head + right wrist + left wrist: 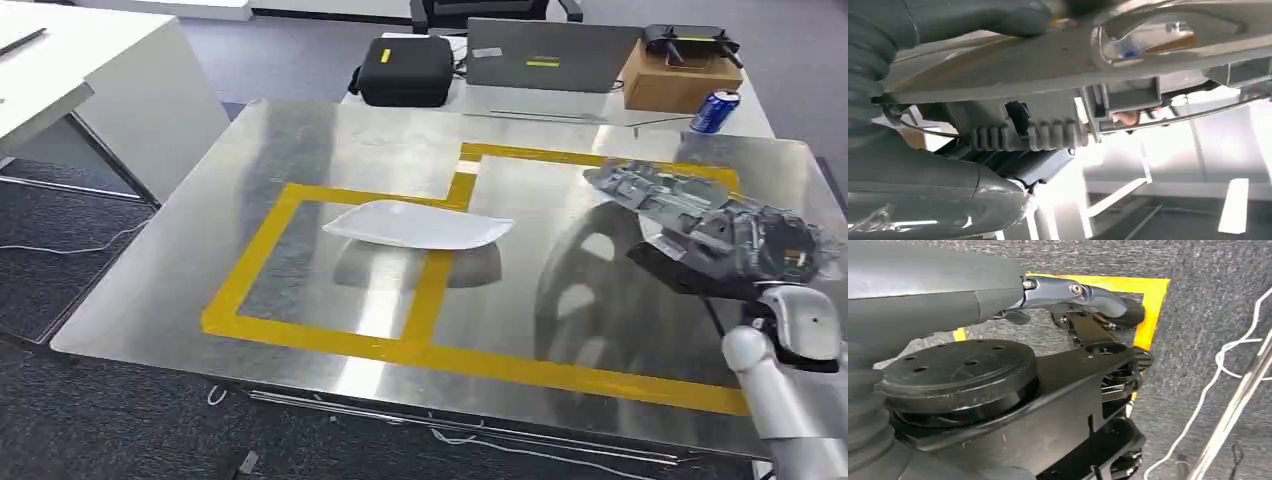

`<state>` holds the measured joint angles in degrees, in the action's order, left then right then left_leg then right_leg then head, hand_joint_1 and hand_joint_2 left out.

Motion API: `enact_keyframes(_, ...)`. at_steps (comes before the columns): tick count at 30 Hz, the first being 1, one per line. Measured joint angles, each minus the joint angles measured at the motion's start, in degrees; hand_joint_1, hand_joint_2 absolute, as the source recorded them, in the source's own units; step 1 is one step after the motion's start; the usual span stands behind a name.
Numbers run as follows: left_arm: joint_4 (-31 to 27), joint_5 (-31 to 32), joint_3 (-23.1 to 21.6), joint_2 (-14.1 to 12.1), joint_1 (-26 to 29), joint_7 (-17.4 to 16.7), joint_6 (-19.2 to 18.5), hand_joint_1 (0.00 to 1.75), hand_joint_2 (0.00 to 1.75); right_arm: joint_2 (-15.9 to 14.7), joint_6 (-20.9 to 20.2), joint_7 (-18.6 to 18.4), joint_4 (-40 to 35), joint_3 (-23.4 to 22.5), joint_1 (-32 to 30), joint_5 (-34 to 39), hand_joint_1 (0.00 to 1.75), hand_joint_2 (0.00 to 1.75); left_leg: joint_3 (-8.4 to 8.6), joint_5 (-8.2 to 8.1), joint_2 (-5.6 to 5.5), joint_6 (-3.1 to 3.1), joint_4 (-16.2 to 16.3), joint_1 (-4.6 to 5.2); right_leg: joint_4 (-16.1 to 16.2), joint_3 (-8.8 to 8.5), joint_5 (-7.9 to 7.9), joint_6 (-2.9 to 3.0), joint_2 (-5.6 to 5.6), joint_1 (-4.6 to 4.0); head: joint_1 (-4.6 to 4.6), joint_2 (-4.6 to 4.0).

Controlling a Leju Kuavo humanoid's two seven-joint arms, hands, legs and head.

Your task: Take the parts from the cabinet and place them on the table.

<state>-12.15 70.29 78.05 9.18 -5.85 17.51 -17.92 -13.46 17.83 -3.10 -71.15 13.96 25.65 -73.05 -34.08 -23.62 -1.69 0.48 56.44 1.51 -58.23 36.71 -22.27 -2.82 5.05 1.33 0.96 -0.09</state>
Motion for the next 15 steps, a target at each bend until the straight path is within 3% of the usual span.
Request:
enact_keyframes(6, 0.0, 0.9, -0.9, -0.2, -0.1, 0.6, -0.3, 0.0, 1.75, 7.2, -0.5, -0.2, 11.7, 9.6, 8.1, 0.7, 1.75, 1.75, -0.2, 0.14, -0.11, -0.21, 0.0, -0.15, 0.0, 0.17, 0.07, 0.1, -0.12, -0.14, 0.0, 0.0)
enact_keyframes(10, 0.0, 1.1, -1.2, -0.3, 0.0, 1.5, -1.0, 0.0, 1.75, 10.2, -0.6, 0.1, 15.8, 12.7, 10.2, 1.7, 1.75, 1.75, -0.26, 0.14, -0.17, -0.21, 0.0, -0.14, 0.0, 0.19, 0.08, 0.11, -0.15, -0.14, 0.0, 0.0)
enact_keyframes(15, 0.0, 1.2, -1.7, -0.5, 0.2, 1.5, -1.1, 0.0, 1.75, 11.7, -0.8, 0.2, 18.3, 14.4, 11.7, 2.0, 1.75, 1.75, -0.29, 0.14, -0.21, -0.21, 0.0, -0.13, 0.0, 0.19, 0.13, 0.12, -0.18, -0.13, -0.02, 0.0)
